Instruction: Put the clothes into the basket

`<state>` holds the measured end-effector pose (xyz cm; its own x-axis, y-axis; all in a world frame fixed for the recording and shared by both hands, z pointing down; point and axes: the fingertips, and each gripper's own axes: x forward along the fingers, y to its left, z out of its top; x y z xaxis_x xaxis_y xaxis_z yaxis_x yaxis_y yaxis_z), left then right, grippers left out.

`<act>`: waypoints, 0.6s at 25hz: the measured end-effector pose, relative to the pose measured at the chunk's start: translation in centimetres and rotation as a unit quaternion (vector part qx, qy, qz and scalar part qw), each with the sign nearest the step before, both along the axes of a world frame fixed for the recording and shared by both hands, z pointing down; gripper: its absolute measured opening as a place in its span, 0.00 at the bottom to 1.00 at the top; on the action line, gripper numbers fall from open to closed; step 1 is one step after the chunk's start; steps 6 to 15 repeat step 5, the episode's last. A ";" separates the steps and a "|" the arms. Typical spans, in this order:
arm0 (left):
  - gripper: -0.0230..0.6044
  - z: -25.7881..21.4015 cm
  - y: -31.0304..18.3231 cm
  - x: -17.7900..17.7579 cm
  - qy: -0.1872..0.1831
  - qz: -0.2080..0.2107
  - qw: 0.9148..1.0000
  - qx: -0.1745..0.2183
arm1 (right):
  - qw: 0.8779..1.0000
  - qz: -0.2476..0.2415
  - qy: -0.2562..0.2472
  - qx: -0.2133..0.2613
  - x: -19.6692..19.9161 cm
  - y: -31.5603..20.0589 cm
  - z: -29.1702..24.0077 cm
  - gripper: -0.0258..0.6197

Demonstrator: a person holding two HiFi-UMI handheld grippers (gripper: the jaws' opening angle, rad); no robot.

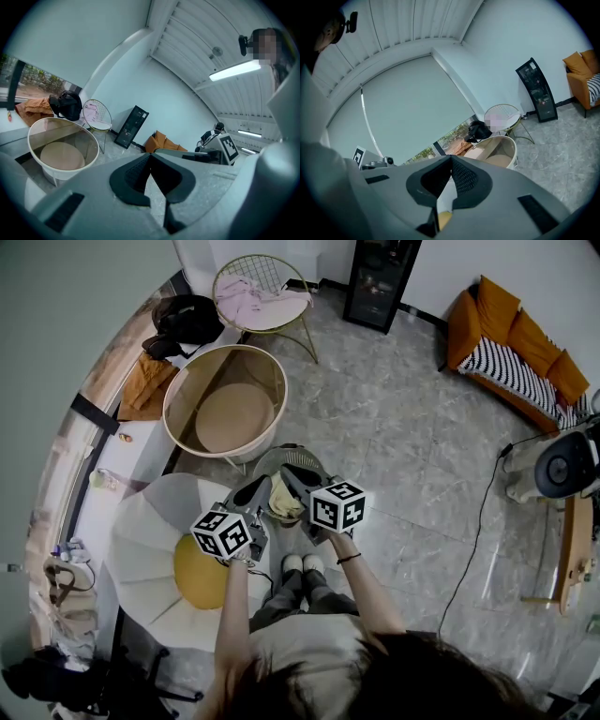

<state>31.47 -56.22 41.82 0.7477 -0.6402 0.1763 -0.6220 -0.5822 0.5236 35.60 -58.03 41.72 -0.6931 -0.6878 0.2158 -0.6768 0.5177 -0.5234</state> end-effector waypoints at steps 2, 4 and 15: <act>0.05 0.1 0.0 -0.1 0.000 0.000 1.000 0.000 | 1.000 0.000 0.000 0.000 -0.1 0.0 0.1 0.05; 0.05 0.1 0.0 -0.2 0.000 -0.001 1.000 0.000 | 1.000 0.000 0.000 -0.001 -0.1 0.1 0.2 0.05; 0.05 0.1 0.0 -0.3 0.000 -0.001 1.000 0.000 | 1.000 -0.001 0.000 -0.001 -0.2 0.1 0.2 0.05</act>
